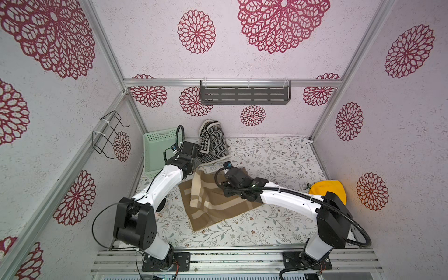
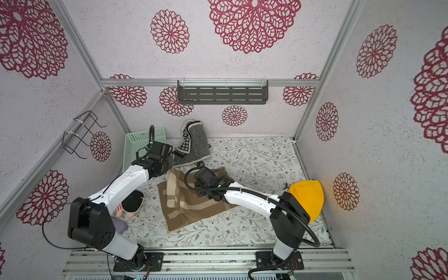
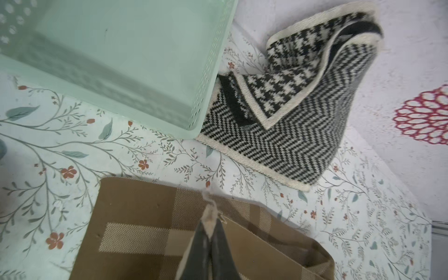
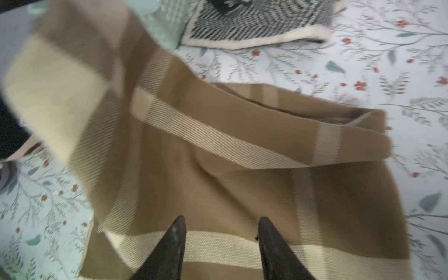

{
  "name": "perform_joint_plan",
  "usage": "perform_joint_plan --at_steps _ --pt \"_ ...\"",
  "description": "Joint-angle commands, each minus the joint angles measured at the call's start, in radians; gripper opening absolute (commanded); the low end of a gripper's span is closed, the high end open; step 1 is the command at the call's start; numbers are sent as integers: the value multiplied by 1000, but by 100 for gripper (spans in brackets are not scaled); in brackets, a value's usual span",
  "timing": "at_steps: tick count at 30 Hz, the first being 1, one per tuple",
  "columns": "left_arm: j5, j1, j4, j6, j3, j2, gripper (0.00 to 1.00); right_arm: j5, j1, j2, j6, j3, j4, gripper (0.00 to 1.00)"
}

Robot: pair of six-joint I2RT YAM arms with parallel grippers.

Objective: Roll up the scarf and place it into the basket
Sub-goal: Fold the scarf at the center of the board.

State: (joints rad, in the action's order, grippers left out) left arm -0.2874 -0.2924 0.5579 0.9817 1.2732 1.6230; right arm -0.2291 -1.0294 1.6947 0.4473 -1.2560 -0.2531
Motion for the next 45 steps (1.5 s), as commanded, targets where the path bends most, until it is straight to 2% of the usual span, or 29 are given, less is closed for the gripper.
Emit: perform_joint_plan --at_steps 1,6,16,19,21,24,27,30,34,37,41,45 --pt "75 36 -56 -34 55 49 0 -57 -57 66 1 -53 87 45" --pt "149 79 -84 -34 69 108 0 -37 -134 217 -25 -182 107 42" --pt "202 108 -105 -34 78 160 0 75 -147 462 2 -403 61 38" --pt "206 110 -105 -34 80 169 0 44 -151 489 15 -432 25 42" --pt "210 112 -105 -35 79 175 0 -43 -156 491 36 -457 -42 50" --pt "213 114 -102 -38 77 177 0 -162 -155 442 55 -450 -116 56" --pt "215 118 -103 -43 75 178 0 -256 -158 360 77 -407 -153 58" --pt "221 119 -105 -47 83 182 0 -280 -170 305 75 -373 -154 58" --pt "232 120 -103 -55 96 200 0 -345 -262 336 4 -427 -185 59" --pt "243 125 -102 -55 101 217 0 -313 -296 412 -41 -508 -208 58" --pt "262 131 -102 -57 100 229 0 -235 -298 502 -71 -577 -195 52" --pt "284 133 -108 -52 92 234 0 -248 -292 595 -102 -675 -223 53"
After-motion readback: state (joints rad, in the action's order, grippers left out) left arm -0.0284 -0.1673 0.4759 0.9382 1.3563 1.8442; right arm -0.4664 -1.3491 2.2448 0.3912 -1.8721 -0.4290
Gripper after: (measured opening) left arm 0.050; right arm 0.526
